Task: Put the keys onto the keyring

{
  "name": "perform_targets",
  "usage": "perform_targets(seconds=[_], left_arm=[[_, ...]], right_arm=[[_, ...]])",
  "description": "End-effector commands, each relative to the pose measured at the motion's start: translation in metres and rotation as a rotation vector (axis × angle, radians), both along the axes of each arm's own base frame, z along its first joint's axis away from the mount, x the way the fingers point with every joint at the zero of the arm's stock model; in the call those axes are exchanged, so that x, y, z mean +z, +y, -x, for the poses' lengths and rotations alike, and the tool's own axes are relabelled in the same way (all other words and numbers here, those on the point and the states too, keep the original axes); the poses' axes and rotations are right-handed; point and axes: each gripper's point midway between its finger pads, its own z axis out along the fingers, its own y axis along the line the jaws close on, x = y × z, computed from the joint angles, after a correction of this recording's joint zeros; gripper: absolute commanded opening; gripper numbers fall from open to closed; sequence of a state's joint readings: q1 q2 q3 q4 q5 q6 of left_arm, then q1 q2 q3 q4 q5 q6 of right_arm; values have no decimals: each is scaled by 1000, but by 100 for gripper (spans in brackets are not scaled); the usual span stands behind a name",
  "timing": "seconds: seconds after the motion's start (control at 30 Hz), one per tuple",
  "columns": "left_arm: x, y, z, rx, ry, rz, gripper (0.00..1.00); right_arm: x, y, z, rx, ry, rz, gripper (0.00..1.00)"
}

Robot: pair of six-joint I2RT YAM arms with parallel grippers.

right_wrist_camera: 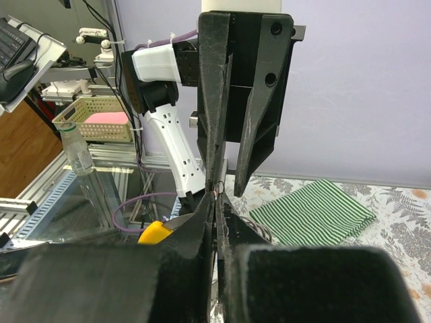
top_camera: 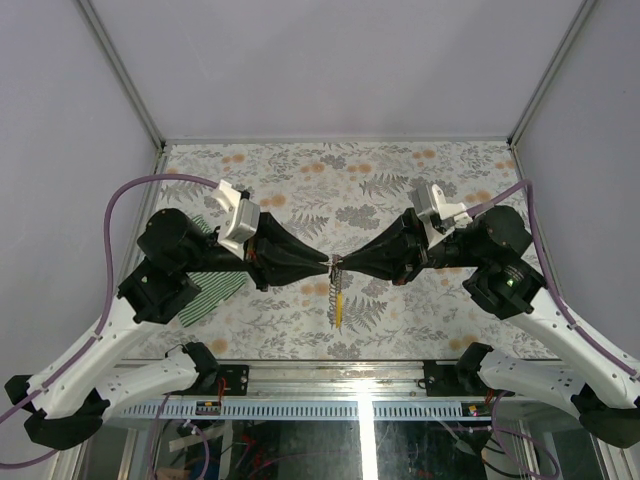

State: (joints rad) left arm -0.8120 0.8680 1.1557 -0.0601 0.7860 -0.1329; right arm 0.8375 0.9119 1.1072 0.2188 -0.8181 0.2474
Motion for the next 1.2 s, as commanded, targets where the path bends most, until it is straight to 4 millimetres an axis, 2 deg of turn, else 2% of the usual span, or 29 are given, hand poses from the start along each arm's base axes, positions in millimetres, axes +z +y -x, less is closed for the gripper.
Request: perform_targets(seconds=[0.0,0.23,0.5,1.17], left_arm=[[16,1,4,-10,-47,32,19],[17,0,5,-27,-49,29,19],[17,0,6,-35,-52,28,0],[14,-1,3,-19,-42,26,0]], right_arm=[[17,-3,6,24,-48,-59,0],[15,-2,5,21,-44,-57,0],[17,-4,4,3,-48,-69,0],[41,-19,9,-37,-56,-188,0]])
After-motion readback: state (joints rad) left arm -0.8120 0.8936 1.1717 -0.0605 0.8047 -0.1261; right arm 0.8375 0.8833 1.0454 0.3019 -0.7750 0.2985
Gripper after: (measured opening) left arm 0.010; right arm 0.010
